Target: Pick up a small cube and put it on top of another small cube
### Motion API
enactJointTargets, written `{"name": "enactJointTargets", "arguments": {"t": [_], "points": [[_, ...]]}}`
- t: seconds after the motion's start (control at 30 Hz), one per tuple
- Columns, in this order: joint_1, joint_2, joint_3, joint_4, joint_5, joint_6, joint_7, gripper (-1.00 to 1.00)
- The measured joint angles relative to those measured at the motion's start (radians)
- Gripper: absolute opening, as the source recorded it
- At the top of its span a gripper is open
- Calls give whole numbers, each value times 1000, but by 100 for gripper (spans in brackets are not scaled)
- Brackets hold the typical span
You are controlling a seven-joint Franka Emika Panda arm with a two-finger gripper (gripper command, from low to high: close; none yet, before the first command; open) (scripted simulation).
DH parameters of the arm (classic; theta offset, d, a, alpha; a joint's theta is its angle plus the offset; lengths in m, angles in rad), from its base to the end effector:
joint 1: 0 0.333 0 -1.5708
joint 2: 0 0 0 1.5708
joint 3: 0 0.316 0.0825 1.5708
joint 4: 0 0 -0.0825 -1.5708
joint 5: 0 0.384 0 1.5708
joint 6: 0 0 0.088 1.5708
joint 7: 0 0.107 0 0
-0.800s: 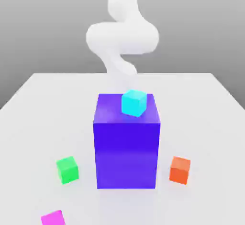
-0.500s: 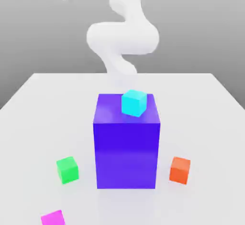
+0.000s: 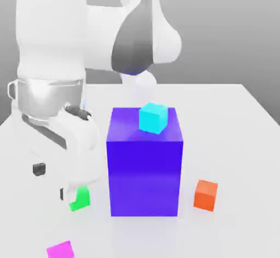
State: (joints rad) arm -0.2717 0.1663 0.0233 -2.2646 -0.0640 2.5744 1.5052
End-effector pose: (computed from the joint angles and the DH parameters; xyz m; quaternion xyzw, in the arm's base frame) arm 0.5325 -0.1340 0.3005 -0.6572 0.7501 -0.0681 0.0283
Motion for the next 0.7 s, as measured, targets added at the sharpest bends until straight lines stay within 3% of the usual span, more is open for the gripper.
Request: {"name": "enactJointTargets", "arguments": {"t": [0.3, 0.33, 0.53, 0.7], "points": [[-22, 323, -23, 32, 64, 150, 102, 0], [-22, 356, -23, 39, 64, 175, 103, -100], [-22, 372, -23, 42, 64, 189, 103, -100], [-23, 242, -22, 13, 65, 87, 104, -100]]}}
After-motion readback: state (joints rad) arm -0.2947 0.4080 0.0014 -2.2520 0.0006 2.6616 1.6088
